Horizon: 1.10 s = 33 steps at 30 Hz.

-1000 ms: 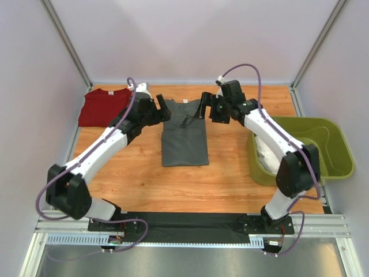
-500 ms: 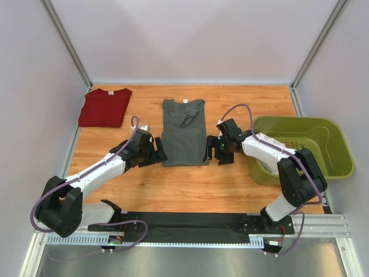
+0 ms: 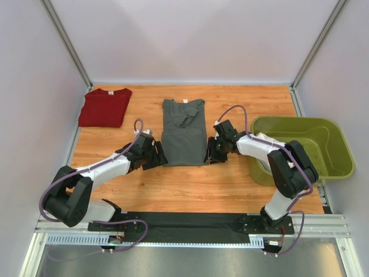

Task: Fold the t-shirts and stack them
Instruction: Fold the tshirt

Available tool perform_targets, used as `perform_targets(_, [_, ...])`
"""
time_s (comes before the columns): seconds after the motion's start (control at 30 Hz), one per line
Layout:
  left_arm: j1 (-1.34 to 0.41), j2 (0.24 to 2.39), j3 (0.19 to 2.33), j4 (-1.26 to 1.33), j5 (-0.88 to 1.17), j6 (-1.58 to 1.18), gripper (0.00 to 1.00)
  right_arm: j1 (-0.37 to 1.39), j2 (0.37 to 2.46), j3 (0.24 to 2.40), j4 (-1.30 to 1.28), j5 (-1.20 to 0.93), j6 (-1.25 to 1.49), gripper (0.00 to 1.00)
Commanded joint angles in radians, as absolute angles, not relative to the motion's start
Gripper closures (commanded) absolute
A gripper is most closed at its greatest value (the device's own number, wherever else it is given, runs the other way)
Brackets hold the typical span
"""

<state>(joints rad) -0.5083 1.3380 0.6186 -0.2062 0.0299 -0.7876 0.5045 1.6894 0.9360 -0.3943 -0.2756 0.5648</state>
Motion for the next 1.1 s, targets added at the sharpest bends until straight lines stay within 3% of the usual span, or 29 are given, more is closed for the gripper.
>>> perform_targets(0.0, [-0.511, 1.371, 0.617, -0.127, 0.043, -0.808, 0.30, 0.515, 1.715, 0.937, -0.327, -0.285, 0.584, 0.63])
perform_targets(0.27, [-0.509, 1.433, 0.606, -0.069, 0.054, -0.831, 0.32, 0.523, 1.761, 0.931, -0.313, -0.291, 0.595, 0.79])
perform_targets(0.43, [-0.506, 1.462, 0.612, -0.054, 0.061, -0.838, 0.34, 0.523, 1.772, 0.920, -0.316, -0.273, 0.591, 1.00])
perform_targets(0.77, [-0.506, 1.454, 0.598, -0.118, 0.048, -0.865, 0.36, 0.523, 1.790, 0.934, -0.327, -0.255, 0.588, 1.00])
perform_targets(1.07, [-0.506, 1.450, 0.583, -0.155, 0.009, -0.874, 0.45, 0.523, 1.787, 0.931, -0.333, -0.247, 0.592, 1.00])
